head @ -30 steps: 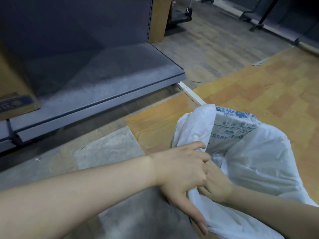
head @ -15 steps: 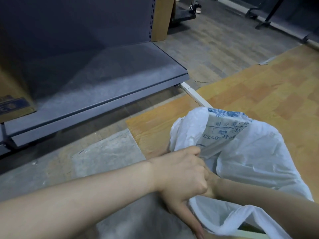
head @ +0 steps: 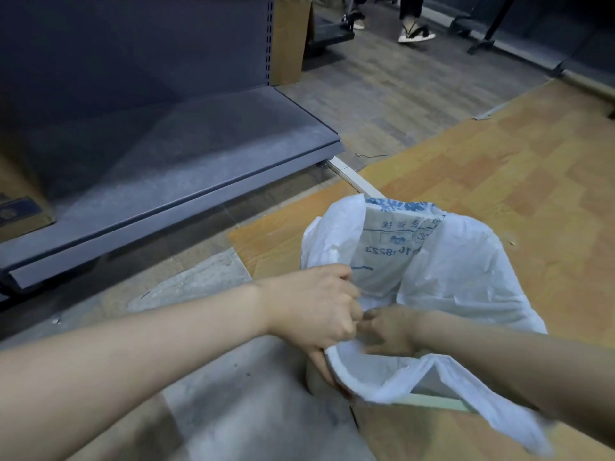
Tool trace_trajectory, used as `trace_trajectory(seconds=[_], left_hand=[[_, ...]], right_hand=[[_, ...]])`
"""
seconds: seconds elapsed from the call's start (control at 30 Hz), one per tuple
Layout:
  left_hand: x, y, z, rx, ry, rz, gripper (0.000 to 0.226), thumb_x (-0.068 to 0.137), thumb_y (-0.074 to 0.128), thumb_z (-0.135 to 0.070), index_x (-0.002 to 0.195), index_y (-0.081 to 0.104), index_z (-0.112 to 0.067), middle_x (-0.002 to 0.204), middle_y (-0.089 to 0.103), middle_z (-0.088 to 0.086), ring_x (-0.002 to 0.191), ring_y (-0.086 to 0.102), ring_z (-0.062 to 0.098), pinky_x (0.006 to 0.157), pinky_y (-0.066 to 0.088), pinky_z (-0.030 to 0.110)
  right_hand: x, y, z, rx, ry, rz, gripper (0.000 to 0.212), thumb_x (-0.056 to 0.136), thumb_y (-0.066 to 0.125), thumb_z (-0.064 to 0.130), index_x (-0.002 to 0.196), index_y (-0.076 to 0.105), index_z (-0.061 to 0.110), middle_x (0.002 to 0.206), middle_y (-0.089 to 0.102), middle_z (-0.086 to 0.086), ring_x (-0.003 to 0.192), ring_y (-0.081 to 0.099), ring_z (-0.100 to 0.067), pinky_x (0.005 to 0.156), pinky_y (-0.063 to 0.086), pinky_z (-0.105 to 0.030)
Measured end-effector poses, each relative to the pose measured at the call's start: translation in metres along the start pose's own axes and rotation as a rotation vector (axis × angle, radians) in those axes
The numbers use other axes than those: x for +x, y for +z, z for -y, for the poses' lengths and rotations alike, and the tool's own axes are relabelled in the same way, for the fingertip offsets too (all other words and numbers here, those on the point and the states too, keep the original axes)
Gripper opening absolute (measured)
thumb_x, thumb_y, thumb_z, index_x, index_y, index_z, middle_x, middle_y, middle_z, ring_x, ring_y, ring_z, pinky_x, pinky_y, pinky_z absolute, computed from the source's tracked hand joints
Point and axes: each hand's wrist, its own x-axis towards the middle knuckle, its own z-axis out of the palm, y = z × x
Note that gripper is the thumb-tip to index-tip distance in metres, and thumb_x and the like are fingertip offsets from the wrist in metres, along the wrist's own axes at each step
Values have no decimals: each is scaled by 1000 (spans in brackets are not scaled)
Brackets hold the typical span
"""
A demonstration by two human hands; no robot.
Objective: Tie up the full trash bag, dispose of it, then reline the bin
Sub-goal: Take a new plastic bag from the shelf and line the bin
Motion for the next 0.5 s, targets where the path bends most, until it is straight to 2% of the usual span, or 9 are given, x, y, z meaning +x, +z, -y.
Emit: trace_trajectory(seconds=[0.07, 0.13, 0.17, 0.23, 0.3, 0.37, 0.43, 0.47, 0.5], left_hand=[[-5, -5, 4, 22, 7, 52, 21, 63, 41, -12, 43, 49, -16, 49, 47, 0, 52, 48, 22, 65, 27, 29], [-7, -14, 6, 92, 15, 90, 19, 60, 40, -7, 45, 47, -17, 50, 46, 0, 55, 47, 22, 65, 34, 29], [-8, -17, 6, 103, 14, 105, 19, 63, 42, -8, 47, 47, -17, 51, 46, 0, 56, 48, 23, 65, 37, 29], [-17, -17, 6, 90, 22, 86, 27, 78, 50, -28, 54, 49, -16, 55, 48, 1, 60, 49, 23, 69, 39, 30], [-24, -20, 0, 86, -10, 76, 47, 79, 50, -61, 64, 56, -16, 63, 54, 1, 67, 56, 24, 82, 39, 33], [-25, -24, -13, 92, -38, 61, 67, 71, 41, -76, 80, 65, -15, 72, 61, 0, 74, 62, 23, 94, 37, 38], [-18, -30, -31, 58, -46, 18, 76, 69, 39, -78, 92, 68, -13, 77, 63, 0, 75, 62, 22, 91, 40, 40], [-14, -30, -41, 27, -53, -12, 73, 71, 41, -76, 95, 67, -12, 77, 63, 0, 73, 61, 22, 84, 44, 37], [-8, -28, -50, 17, -58, -34, 64, 76, 44, -69, 96, 65, -12, 75, 62, 0, 68, 60, 22, 77, 46, 34]], right_hand=[[-20, 1, -7, -45, 17, 17, 50, 98, 33, 49, 145, 33, 31, 147, 41, -7, 134, 42, -26, 109, 35, -43], [-56, 1, -6, 28, 26, -76, 48, 98, 31, 49, 139, 44, 27, 140, 50, -6, 129, 47, -26, 106, 37, -44], [-77, -1, -4, 155, 22, -129, 60, 93, 25, 60, 133, 51, 23, 135, 55, -6, 124, 51, -25, 104, 39, -42], [-117, -4, 4, 509, -49, -197, 86, 76, 13, 82, 112, 61, 21, 117, 63, 3, 107, 57, -14, 97, 42, -31], [-152, -5, 19, 767, -182, -281, 73, 69, 18, 88, 80, 55, 26, 83, 58, 15, 78, 51, 0, 79, 42, -21], [-170, 7, 33, 742, -202, -373, 53, 71, 30, 84, 67, 38, 32, 66, 46, 15, 63, 42, -1, 64, 35, -17], [-175, 22, 45, 479, -183, -566, 46, 84, 21, 73, 75, 37, 32, 71, 47, 10, 65, 39, -10, 61, 31, -22], [-174, 29, 50, 398, -173, -706, 44, 90, 14, 66, 88, 44, 33, 81, 54, 8, 69, 41, -12, 60, 31, -24], [-174, 33, 54, 386, -153, -829, 44, 95, 12, 57, 111, 46, 34, 93, 61, 8, 74, 47, -10, 58, 35, -24]])
